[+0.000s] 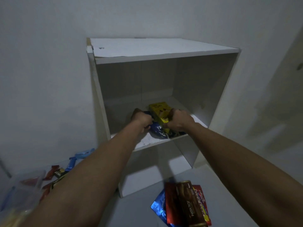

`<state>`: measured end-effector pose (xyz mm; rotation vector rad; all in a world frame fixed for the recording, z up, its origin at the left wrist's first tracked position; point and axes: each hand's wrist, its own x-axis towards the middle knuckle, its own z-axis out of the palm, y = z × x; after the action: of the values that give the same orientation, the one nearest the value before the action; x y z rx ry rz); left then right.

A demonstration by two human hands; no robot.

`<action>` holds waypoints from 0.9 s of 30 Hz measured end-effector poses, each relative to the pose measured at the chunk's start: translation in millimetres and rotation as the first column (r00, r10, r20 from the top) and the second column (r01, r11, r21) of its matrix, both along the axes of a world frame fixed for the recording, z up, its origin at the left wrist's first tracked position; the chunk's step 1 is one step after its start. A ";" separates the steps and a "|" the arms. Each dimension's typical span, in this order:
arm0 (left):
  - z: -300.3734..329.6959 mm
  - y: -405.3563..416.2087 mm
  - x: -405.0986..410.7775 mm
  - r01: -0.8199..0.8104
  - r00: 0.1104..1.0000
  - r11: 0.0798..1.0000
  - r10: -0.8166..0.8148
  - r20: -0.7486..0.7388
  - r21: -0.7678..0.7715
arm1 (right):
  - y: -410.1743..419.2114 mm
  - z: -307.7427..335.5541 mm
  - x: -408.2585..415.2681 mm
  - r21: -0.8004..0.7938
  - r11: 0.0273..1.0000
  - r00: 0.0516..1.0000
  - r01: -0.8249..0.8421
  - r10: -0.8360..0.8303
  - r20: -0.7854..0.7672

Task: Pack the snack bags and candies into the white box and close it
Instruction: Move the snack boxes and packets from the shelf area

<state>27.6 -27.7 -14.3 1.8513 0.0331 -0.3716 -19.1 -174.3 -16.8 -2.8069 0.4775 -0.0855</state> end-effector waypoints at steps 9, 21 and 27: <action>20.2 -4.4 -24.0 0.030 0.958 0.973 -0.094 0.272 0.230 | -19.1 23.8 -40.6 0.012 1.000 0.998 0.024 -0.024 0.057; 46.4 -23.1 -108.3 0.193 0.918 0.938 -0.276 0.283 0.287 | -52.3 43.5 -164.6 0.003 1.000 0.995 0.024 -0.024 0.095; 40.9 -51.4 -189.3 0.276 0.853 0.881 -0.409 0.324 0.384 | -83.5 39.3 -256.4 0.018 0.995 0.991 0.099 -0.100 0.091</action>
<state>-161.6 -79.2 26.6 2.2368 -0.5620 -0.2381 -275.5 -257.8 22.5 -2.7510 0.5936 -0.2302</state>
